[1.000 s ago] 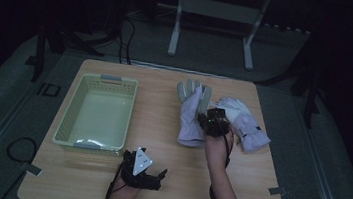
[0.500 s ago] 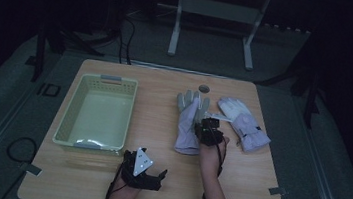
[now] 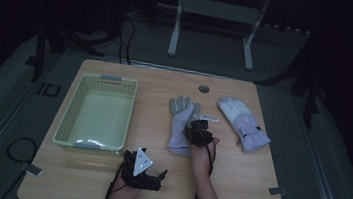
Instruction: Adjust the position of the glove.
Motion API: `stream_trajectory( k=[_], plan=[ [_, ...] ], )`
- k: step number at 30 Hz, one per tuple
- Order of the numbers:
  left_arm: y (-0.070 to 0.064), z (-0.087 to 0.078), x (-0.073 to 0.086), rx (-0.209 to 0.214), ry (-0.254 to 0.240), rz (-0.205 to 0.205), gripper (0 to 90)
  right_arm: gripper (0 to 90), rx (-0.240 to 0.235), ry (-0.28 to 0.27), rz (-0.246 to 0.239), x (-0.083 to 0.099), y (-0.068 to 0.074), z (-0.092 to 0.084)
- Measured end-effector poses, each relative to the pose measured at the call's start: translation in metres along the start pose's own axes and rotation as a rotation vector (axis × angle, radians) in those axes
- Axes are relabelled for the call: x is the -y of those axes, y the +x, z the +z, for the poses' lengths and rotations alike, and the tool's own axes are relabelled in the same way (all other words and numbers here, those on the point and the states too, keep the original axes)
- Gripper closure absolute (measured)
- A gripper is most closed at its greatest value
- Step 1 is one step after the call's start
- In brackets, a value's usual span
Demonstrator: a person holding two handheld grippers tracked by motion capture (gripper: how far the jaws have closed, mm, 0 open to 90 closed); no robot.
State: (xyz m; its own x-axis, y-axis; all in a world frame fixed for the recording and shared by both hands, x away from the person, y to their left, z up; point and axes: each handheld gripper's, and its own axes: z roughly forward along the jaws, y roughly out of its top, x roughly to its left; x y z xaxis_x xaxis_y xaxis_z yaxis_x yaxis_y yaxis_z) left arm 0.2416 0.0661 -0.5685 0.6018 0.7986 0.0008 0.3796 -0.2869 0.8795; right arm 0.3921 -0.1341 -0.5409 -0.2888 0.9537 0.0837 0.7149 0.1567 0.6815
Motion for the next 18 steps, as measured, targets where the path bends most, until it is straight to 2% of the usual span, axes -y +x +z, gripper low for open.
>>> stream_trajectory(
  k=[3, 5, 6, 9, 14, 16, 18],
  plan=[
    [0.000, 0.000, 0.000, 0.000, 0.001, -0.002, 0.0, 63.3, -0.024, 0.005, 0.010, -0.002, -0.002, -0.003],
    [0.000, 0.000, 0.000, 0.000, 0.001, -0.002, 0.0, 57.9, -0.042, 0.011, -0.004, -0.004, -0.003, -0.005],
    [0.000, 0.000, 0.000, 0.000, 0.001, -0.002, 0.0, 57.9, -0.042, 0.011, -0.004, -0.004, -0.003, -0.005],
    [0.000, 0.000, 0.000, 0.000, 0.001, -0.002, 0.0, 48.1, -0.035, 0.006, -0.028, -0.008, -0.006, -0.014],
    [0.000, 0.000, 0.000, -0.001, 0.002, 0.000, 0.0, 45.1, -0.052, 0.001, -0.064, -0.016, -0.013, -0.030],
    [0.000, 0.000, 0.000, 0.000, 0.002, -0.001, 0.0, 47.7, -0.050, -0.008, -0.071, -0.018, -0.015, -0.034],
    [0.000, 0.000, 0.000, 0.000, 0.002, -0.003, 0.0, 49.1, -0.079, -0.032, -0.081, -0.023, -0.020, -0.045]
  ],
)
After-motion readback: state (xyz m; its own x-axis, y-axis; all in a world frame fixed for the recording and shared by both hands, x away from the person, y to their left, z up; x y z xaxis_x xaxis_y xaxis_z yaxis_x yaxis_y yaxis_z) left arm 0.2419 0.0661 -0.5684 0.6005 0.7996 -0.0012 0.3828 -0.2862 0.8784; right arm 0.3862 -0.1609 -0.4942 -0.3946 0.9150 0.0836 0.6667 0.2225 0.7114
